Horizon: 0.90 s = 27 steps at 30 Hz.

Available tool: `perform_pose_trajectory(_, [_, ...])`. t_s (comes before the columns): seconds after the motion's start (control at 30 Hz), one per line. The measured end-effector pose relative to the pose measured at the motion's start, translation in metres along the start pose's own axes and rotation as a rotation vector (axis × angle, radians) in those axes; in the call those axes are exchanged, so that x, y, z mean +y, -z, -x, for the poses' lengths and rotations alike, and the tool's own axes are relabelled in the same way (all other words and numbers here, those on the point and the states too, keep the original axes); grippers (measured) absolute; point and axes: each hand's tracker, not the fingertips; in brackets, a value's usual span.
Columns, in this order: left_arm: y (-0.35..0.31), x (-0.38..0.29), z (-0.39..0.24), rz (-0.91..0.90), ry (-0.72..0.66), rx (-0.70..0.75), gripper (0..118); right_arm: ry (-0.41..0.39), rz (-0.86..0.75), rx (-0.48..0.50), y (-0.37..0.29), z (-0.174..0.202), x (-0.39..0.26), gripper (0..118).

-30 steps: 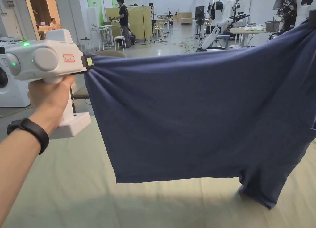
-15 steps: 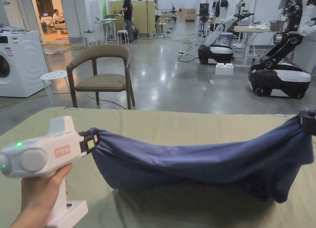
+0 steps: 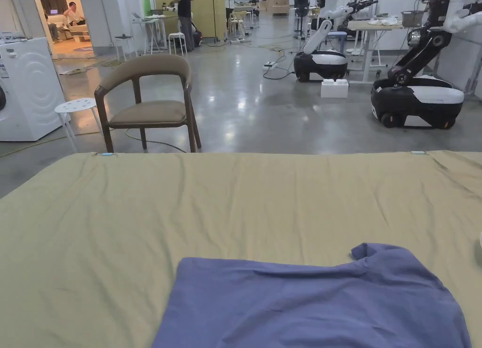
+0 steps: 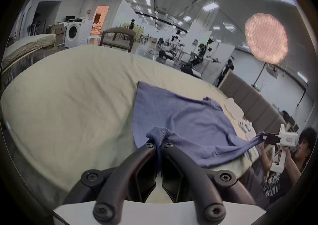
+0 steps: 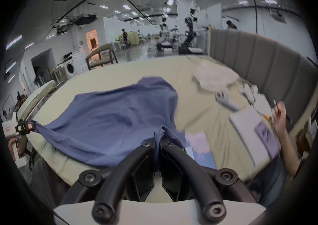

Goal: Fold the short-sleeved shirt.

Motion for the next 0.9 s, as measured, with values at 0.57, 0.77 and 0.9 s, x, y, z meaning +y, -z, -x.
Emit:
perform_pose_trajectory(0.57, [-0.031, -0.002, -0.013, -0.057, 0.05, 0.213, 90, -0.007, -0.025, -0.031, -0.014, 0.005, -0.027, 86])
perform_pose_trajectory(0.77, [-0.079, 0.012, -0.083, -0.325, 0.209, 0.29, 90, -0.097, -0.226, 0.051, -0.065, 0.05, -0.007, 86])
perform_pose_trajectory(0.9, [-0.095, 0.013, -0.109, -0.369, 0.286, 0.223, 73, -0.127, -0.288, 0.09, -0.077, 0.068, -0.005, 65])
